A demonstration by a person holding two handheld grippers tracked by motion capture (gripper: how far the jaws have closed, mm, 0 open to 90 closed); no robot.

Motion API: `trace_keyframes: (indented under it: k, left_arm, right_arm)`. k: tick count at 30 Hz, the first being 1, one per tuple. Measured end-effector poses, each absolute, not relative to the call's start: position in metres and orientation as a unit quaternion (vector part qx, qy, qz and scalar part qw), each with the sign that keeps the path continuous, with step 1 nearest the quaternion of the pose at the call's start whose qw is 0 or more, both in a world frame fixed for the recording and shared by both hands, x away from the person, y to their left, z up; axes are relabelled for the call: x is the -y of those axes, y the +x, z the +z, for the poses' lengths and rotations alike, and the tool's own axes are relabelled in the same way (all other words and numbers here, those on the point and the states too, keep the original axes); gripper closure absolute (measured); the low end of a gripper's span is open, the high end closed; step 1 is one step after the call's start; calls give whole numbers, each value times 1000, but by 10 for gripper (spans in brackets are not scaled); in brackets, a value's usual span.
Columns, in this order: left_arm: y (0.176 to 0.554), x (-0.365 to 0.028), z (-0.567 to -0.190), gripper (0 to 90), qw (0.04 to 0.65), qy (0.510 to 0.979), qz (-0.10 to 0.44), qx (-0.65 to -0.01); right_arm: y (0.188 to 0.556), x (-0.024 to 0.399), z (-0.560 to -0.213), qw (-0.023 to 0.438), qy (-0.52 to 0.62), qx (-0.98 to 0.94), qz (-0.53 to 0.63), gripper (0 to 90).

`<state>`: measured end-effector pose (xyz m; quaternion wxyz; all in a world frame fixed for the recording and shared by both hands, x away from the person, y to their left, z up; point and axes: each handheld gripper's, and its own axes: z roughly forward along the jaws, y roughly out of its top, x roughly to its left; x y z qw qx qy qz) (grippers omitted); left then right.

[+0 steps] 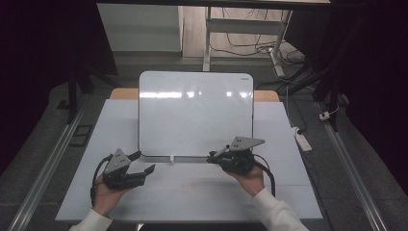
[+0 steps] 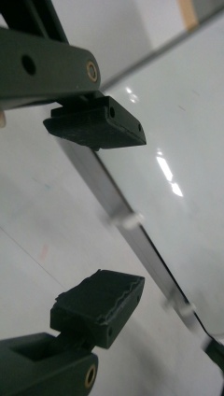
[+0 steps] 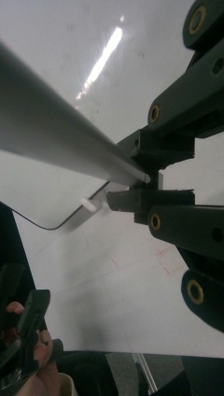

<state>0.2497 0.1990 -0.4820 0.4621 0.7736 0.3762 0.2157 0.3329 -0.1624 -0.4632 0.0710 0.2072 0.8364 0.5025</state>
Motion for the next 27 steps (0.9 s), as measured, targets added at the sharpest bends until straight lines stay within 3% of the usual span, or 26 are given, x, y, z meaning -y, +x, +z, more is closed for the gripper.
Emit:
trace_keyframes:
  k: [18,27]
  left_arm:
    - [275,-115,-449,321,495,798,181,-293]
    - [283,-82,-443,432,505,806,172,-256]
  right_arm:
    - [332,145,-481,12,224,-830,512,774]
    - [331,135,-483,-2,225,-830,509,774]
